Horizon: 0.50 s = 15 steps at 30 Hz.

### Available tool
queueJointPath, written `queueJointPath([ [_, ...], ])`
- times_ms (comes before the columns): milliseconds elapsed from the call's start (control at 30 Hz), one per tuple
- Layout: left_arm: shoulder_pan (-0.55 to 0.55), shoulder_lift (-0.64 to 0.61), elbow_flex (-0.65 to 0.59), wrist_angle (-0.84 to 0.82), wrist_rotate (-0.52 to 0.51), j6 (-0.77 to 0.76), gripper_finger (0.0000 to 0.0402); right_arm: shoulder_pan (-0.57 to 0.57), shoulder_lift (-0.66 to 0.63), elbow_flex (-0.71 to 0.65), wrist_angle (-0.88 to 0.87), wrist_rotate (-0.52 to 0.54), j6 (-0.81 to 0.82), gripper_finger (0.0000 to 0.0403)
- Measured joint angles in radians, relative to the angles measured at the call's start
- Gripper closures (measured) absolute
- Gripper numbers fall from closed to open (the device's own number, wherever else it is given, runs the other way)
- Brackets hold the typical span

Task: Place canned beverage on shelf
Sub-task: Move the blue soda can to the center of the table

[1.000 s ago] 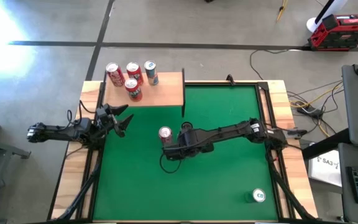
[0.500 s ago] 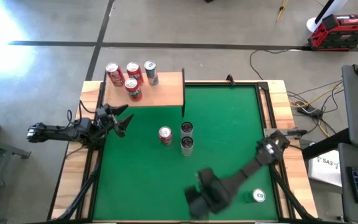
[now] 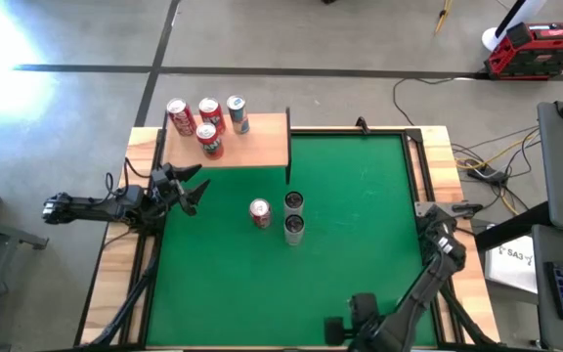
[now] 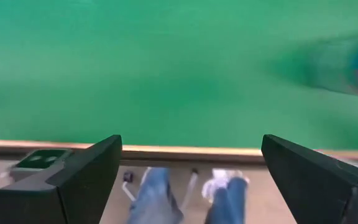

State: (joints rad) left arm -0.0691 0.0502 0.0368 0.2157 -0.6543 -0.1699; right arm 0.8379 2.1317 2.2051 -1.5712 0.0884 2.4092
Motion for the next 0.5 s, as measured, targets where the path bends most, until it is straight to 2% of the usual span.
queueJointPath([
  [200,0.000,0.000,0.000,0.000,0.000,0.000,0.0099,0.005,-0.128,-0.143,-0.001,-0.203,0.139,0.0023],
  [367,0.000,0.000,0.000,0.000,0.000,0.000,0.0099,0.039,-0.259,-0.260,-0.001,-0.228,0.211,0.0023],
  [500,0.000,0.000,0.000,0.000,0.000,0.000,0.0099,0.086,-0.351,-0.355,0.000,-0.252,0.334,0.0023],
])
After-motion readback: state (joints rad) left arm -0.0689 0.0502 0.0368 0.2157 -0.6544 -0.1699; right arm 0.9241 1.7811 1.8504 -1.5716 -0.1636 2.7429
